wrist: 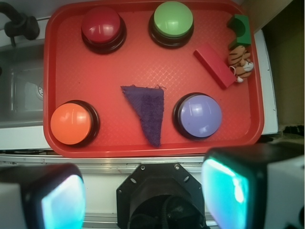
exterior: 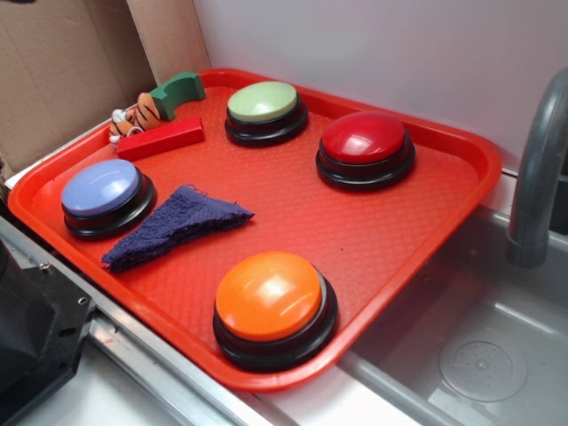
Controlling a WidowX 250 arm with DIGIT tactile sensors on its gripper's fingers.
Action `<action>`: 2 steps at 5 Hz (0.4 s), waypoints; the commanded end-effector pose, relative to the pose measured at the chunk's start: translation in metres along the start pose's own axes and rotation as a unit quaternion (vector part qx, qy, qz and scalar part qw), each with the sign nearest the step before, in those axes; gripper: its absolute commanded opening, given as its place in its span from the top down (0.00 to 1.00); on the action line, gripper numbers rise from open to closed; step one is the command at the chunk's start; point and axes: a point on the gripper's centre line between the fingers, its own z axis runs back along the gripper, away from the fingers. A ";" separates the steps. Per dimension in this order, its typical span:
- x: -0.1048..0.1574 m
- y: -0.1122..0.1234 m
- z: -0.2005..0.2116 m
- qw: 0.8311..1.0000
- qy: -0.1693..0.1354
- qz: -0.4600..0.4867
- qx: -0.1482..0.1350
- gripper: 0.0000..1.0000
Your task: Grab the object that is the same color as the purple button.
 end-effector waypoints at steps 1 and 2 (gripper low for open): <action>0.000 0.000 0.000 1.000 0.000 0.000 0.000 0.00; 0.014 0.000 -0.027 1.000 0.002 -0.009 0.019 0.00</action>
